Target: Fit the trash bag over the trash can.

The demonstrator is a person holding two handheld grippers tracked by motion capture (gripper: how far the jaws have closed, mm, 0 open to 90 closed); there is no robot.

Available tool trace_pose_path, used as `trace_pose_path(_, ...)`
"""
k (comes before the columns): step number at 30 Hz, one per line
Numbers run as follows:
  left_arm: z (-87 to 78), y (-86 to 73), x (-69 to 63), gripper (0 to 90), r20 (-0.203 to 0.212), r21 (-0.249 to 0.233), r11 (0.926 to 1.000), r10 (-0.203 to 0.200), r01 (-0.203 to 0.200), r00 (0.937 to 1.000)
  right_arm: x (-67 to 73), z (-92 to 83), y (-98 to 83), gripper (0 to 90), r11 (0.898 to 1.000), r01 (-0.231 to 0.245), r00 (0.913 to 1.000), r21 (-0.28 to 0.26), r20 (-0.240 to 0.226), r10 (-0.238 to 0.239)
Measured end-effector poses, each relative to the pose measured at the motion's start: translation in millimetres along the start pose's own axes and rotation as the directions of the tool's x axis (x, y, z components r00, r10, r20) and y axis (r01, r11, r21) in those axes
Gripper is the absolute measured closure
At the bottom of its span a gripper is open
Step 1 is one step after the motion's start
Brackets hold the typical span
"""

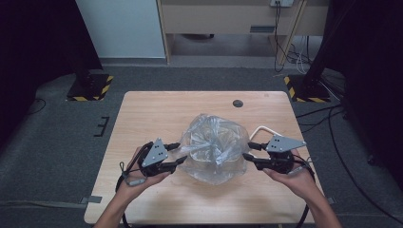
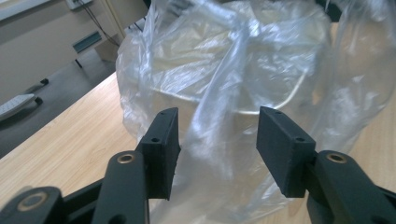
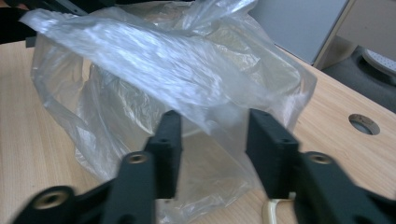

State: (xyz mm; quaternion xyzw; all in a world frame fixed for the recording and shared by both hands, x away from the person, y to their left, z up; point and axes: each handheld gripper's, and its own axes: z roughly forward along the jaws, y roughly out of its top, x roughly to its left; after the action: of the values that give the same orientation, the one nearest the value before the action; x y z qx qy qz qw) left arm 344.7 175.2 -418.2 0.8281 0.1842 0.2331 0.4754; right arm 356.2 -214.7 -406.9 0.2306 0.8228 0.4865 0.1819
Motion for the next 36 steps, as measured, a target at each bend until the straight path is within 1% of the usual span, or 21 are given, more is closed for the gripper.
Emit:
trace_pose_path(2,2.8,-0.5,2.0,46.7,-0.011,0.008,1.0,0.003,-0.003,0.9999,-0.2,0.1,0.8,70.8,1.0,0.005,1.0,-0.009,-0.006,-0.005)
trace_pose_path(4,5.7,-0.5,5.0,45.7,-0.014,0.014,0.9999,-0.003,0.003,0.9999,-1.1,0.3,0.9,79.5,1.0,0.01,0.9998,-0.01,-0.017,-0.01)
trace_pose_path(6,9.5,-0.5,8.5,46.9,-0.029,0.038,0.9993,0.003,-0.002,0.9996,-1.7,1.0,0.2,85.0,1.0,0.016,0.9996,0.001,-0.023,-0.016)
trace_pose_path(8,13.1,-1.2,12.3,49.4,-0.035,0.048,0.9988,-0.007,0.009,0.9994,-2.3,1.5,-1.3,90.0,1.0,0.025,0.9992,0.013,-0.031,-0.025)
trace_pose_path(11,16.8,-1.9,16.7,61.4,-0.044,0.071,0.9969,-0.032,0.035,0.9985,-2.2,1.7,-3.4,90.0,0.999,0.028,0.9989,0.025,-0.039,-0.027)
trace_pose_path(12,17.0,-1.6,18.5,67.4,-0.051,0.068,0.996,-0.054,0.057,0.9973,-2.0,2.1,-4.3,90.0,0.999,0.034,0.9986,0.029,-0.04,-0.033)
trace_pose_path(14,16.4,-0.5,20.8,76.1,-0.068,0.06,0.9953,-0.072,0.076,0.9951,-1.8,3.5,-7.1,90.0,0.998,0.043,0.9981,0.045,-0.047,-0.041)
trace_pose_path(17,16.0,1.4,25.4,86.6,-0.106,0.038,0.992,-0.116,0.12,0.9876,-2.2,6.5,-13.5,90.0,0.996,0.048,0.9978,0.076,-0.05,-0.044)
trace_pose_path(20,18.1,1.8,32.6,89.2,-0.156,0.026,0.984,-0.17,0.176,0.973,-3.9,9.3,-21.5,90.0,0.993,0.05,0.9978,0.11,-0.05,-0.045)
trace_pose_path(23,19.4,1.3,39.8,89.4,-0.21,-0.002,0.974,-0.222,0.226,0.9522,-6.3,10.8,-28.4,90.0,0.991,0.048,0.9979,0.127,-0.049,-0.042)
trace_pose_path(24,20.3,0.4,42.3,89.4,-0.219,-0.014,0.9698,-0.24,0.243,0.9457,-6.8,11.2,-30.6,90.0,0.99,0.045,0.9981,0.136,-0.048,-0.038)
trace_pose_path(25,21.6,-0.7,44.9,89.4,-0.234,-0.014,0.9675,-0.249,0.252,0.9399,-7.5,12.1,-32.6,90.0,0.989,0.046,0.9982,0.143,-0.046,-0.04)
trace_pose_path(26,23.6,-2.5,47.9,89.4,-0.247,-0.015,0.9623,-0.267,0.272,0.9316,-8.2,13.0,-34.6,90.0,0.988,0.044,0.9982,0.15,-0.046,-0.038)
trace_pose_path(27,26.0,-4.2,50.1,89.4,-0.25,-0.018,0.9571,-0.284,0.289,0.9256,-9.3,14.2,-36.9,90.0,0.986,0.044,0.9983,0.158,-0.046,-0.037)
trace_pose_path(28,28.4,-5.8,52.0,89.4,-0.259,-0.014,0.9537,-0.294,0.3,0.9202,-9.8,15.5,-38.7,90.0,0.985,0.047,0.9983,0.166,-0.043,-0.04)
trace_pose_path(29,31.0,-7.3,53.9,89.3,-0.261,-0.007,0.9517,-0.298,0.307,0.9182,-10.2,16.7,-40.3,90.0,0.984,0.045,0.9983,0.173,-0.045,-0.038)
trace_pose_path(30,33.3,-8.4,54.9,89.2,-0.261,0.001,0.9505,-0.3,0.311,0.9177,-10.4,17.9,-41.9,90.0,0.983,0.044,0.9983,0.18,-0.046,-0.037)
trace_pose_path(31,38.3,-11.0,56.7,89.1,-0.265,0.029,0.9479,-0.299,0.317,0.9167,-10.4,19.2,-43.0,90.0,0.982,0.046,0.9983,0.186,-0.043,-0.039)
trace_pose_path(32,41.5,-12.5,57.6,89.0,-0.263,0.051,0.9463,-0.296,0.319,0.9183,-10.5,21.5,-45.0,90.0,0.979,0.051,0.9982,0.199,-0.04,-0.044)
trace_pose_path(34,50.4,-17.3,58.3,88.8,-0.265,0.113,0.9422,-0.277,0.315,0.9235,-10.5,24.8,-47.7,90.0,0.974,0.058,0.998,0.218,-0.037,-0.051)
trace_pose_path(36,57.5,-20.9,57.1,88.8,-0.267,0.168,0.942,-0.24,0.291,0.9332,-10.5,28.4,-50.4,90.0,0.969,0.062,0.9979,0.238,-0.034,-0.055)
